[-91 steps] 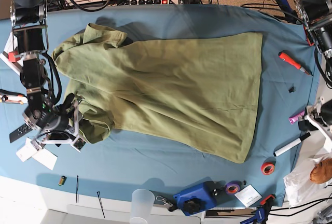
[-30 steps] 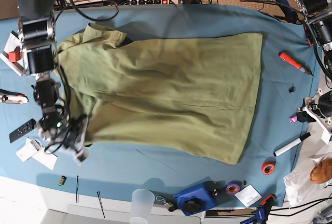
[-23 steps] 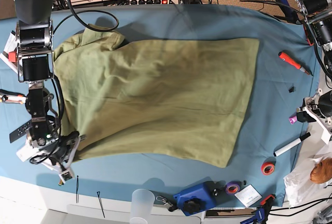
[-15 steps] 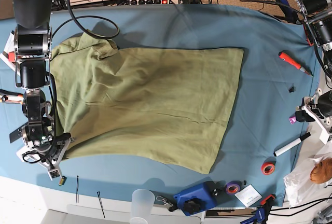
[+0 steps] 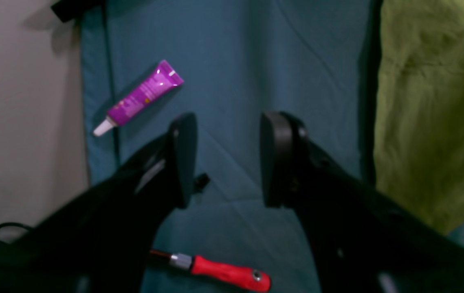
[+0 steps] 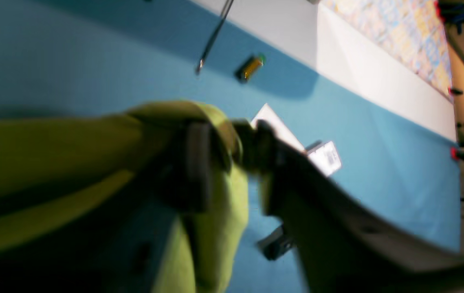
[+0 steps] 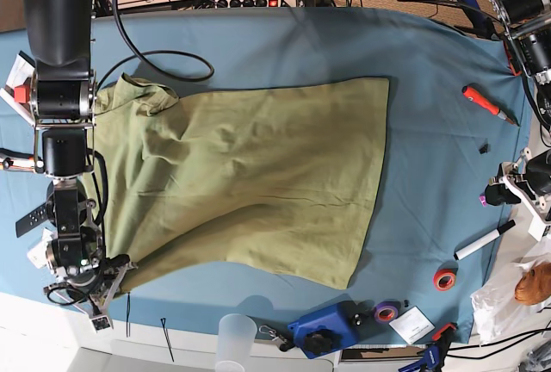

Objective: Layout the t-shirt on the table in an organized manner, then fold the t-shirt properly
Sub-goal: 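Release the shirt with the right gripper and raise it away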

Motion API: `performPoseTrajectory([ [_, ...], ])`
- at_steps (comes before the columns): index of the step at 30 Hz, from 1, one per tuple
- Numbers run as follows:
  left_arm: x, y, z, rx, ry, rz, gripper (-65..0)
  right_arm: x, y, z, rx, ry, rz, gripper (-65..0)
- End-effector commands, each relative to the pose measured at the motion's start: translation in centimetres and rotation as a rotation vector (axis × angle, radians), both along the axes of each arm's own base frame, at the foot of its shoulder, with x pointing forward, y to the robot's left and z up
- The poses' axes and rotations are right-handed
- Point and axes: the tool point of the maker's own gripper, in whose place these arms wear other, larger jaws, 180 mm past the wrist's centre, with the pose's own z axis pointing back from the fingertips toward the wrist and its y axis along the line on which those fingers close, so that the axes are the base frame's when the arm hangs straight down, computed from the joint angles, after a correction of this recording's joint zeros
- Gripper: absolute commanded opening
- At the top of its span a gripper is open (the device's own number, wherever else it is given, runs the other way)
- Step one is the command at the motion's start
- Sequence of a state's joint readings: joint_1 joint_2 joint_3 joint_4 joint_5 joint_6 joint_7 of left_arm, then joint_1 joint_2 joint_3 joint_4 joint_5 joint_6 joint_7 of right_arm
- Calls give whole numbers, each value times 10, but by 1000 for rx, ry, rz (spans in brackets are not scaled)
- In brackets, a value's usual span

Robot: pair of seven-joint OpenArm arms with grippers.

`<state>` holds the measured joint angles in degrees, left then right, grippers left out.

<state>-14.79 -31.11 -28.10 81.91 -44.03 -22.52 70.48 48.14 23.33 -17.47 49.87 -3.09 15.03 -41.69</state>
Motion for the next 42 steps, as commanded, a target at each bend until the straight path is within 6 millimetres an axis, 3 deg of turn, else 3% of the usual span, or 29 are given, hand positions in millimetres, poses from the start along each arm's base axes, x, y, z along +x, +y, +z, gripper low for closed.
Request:
performPoseTrajectory([
  [1,9,6,20,15,-57,2,-392,13,-6,39,-11,-84,-8,-408],
  [8,6,4,17,9,-35,-8,-392,1,-22,51,-24,-33,-109,-396],
  [12,-3,-11,15,-16,-17,-99,-401,-8,-18,81,84,-68,-120,-396],
  [15,-15,-19,14,-1,-18,-137,-479,-19,-11,113,189,-107,-75,-396],
  [17,-28,-27,13,35,-20,-167,-497,-29,-10,131,227,-114,-50,-396],
  [20,-48,-42,19,120,-46,-225,-496,-42,-18,141,274,-122,-31,-396],
  [23,-64,-59,32,225,-109,-271,-496,-54,-21,123,355,-94,-12,-396],
  [29,-88,-84,44,321,-194,-295,-496,-96,-23,58,536,19,11,-396],
  [36,-105,-81,21,324,-120,-255,-495,-173,-41,23,629,28,7,-396],
  [42,-105,-66,18,376,-101,-190,-495,-246,-44,-8,647,85,5,-396],
])
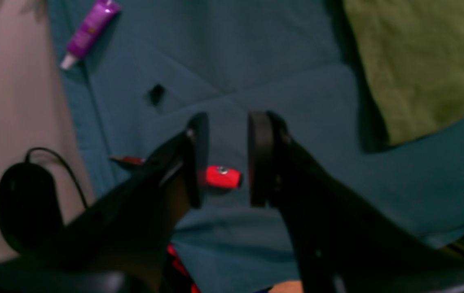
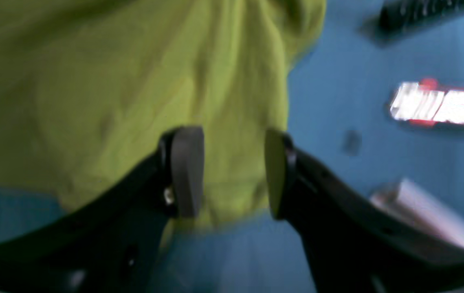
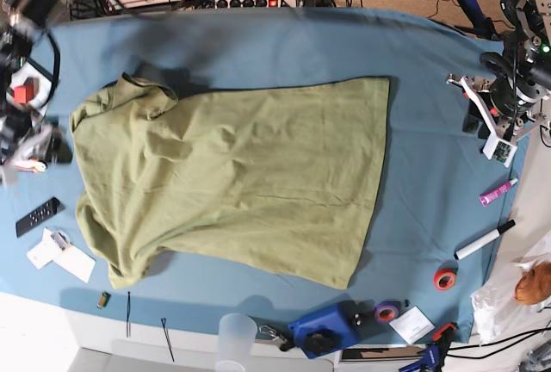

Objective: Layout the t-shirt on the table in an organized manner, then fold the t-shirt properly
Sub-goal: 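Release the shirt with the right gripper and raise it away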

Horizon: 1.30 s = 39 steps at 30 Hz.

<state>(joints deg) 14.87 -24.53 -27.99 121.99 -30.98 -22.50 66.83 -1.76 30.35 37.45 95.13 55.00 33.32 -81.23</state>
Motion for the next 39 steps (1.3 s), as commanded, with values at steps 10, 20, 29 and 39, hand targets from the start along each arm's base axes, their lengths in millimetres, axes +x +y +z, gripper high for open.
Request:
performPoseTrajectory([
  [10,8,4,13,25,-59,-1,-495,-72,-19,-24,91,13,-148,-396],
  [20,8,4,14,24,-62,-1,-495,-92,2,-57,207,17,-238,-397],
  [29,9,4,14,22,-68,-2,-495,-79,53,-63,332,-10,-99,-397],
  [39,12,2,18,14,-93,-6,-495,-68,72,-76,306,16,-46,-397],
])
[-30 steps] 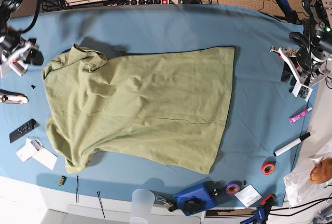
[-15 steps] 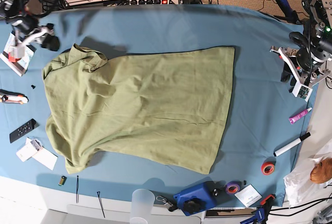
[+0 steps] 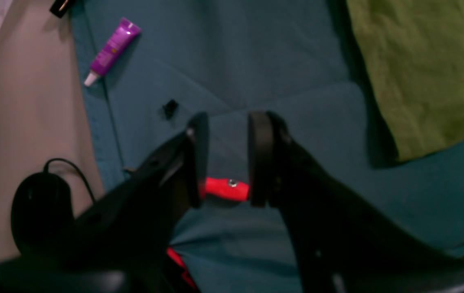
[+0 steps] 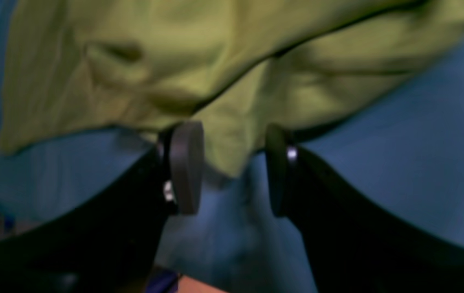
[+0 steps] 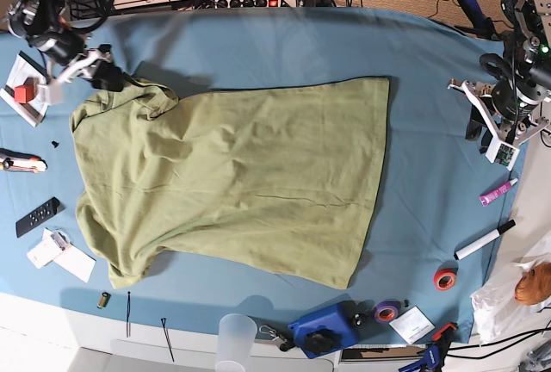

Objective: Layout the t-shirt on the table in an organized manner, then fold the t-shirt properly
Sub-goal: 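Release the shirt with the right gripper and raise it away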

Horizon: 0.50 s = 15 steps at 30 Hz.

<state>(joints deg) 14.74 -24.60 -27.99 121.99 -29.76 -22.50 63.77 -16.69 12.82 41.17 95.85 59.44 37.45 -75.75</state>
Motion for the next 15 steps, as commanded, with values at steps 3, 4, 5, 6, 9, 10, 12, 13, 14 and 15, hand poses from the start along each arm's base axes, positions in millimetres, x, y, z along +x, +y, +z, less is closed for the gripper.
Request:
performPoseTrajectory([
  [3,5,1,11,9,-43,-6,-495,13,5,-2,-49,-8,9,-397],
  [4,5,1,11,9,-42,-6,-495,14,7,-8,-63,7,4,-397],
  [5,5,1,11,9,-42,-6,-495,14,11,-12,-69,17,3,-397],
  [6,5,1,11,9,-42,-6,-495,14,16,-15,-62,19,4,-397],
  [9,5,1,11,9,-43,-6,-495,12,28,-20,-27,23,-3,-471],
  [10,5,1,11,9,-42,-6,-495,11,30,-22,-22,32,0,-519],
  [12,5,1,11,9,-42,-6,-495,7,31,-24,-19,54,10,-581],
  [13,5,1,11,9,-42,-6,-495,6,30,-24,-19,59,8,-604],
  [14,5,1,11,9,-42,-6,-495,5,29,-23,-14,59,4,-619],
  [15,5,1,11,9,-42,-6,-495,5,27,-21,-4,53,-5,-635],
])
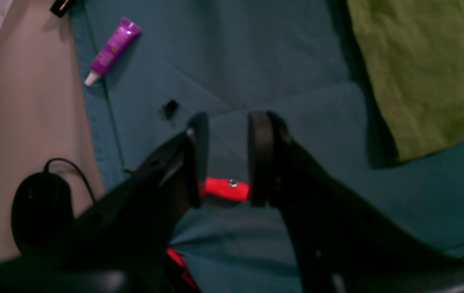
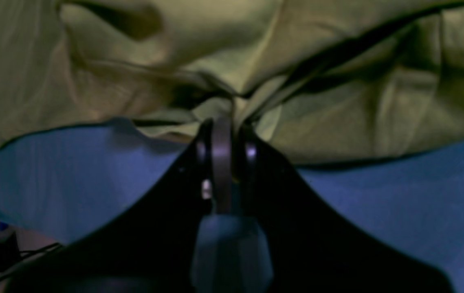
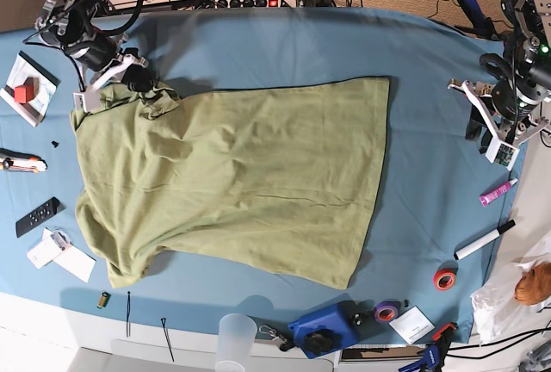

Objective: Layout the t-shirt on the table in an organized manner, then fold the t-shirt properly
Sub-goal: 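Release the shirt with the right gripper and raise it away, then move the left gripper to the shirt edge and grasp it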

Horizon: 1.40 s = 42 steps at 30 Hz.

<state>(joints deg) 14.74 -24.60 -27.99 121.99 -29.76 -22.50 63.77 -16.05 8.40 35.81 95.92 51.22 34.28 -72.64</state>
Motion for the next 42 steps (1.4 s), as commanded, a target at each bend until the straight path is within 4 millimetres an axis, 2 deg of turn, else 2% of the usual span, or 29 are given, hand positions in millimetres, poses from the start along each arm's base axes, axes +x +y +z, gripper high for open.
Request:
performPoseTrajectory([
  [1,5,1,11,9,-42,-6,-495,3,-8,10,-5,-31,-14,-638],
  [5,5,1,11,7,-42,-7,-495,-3,-37,22,-6,-62,-111,-640],
  [9,5,1,11,6,-41,-7,-495,-12,-68,45,16,-147,-218,-650],
  [11,5,1,11,5,-42,-8,-495,-17,-76,55,35,-180,-241,-650],
  [15,5,1,11,5,-40,-7,-495,-23,-75,69,67,-236,-205,-650],
  [18,1,1,7,7,-23,-7,-495,-33,-97,78,28,-254,-262,-650],
  [21,-7,1,0,8,4,-6,-495,-43,-114,98,22,-323,-316,-650],
  [26,-14,1,-6,5,25,-7,-495,-49,-104,130,-55,-379,-208,-650],
  [31,-14,1,-6,5,24,-7,-495,-42,-89,161,-183,-426,-124,-650],
  [33,-14,1,-6,4,27,-8,-495,-47,-91,163,-269,-390,-108,-650],
  [35,-19,-3,-10,-17,45,-15,-495,-56,-103,158,-347,-336,-148,-650],
  [38,-29,-16,-16,-87,73,-42,-494,-61,-110,154,-363,-307,-185,-650],
  [40,-35,-26,-20,-120,83,-76,-461,-61,-109,153,-363,-305,-185,-650],
  [42,-40,-48,-19,-189,73,-143,-418,-62,-111,152,-369,-298,-188,-650],
])
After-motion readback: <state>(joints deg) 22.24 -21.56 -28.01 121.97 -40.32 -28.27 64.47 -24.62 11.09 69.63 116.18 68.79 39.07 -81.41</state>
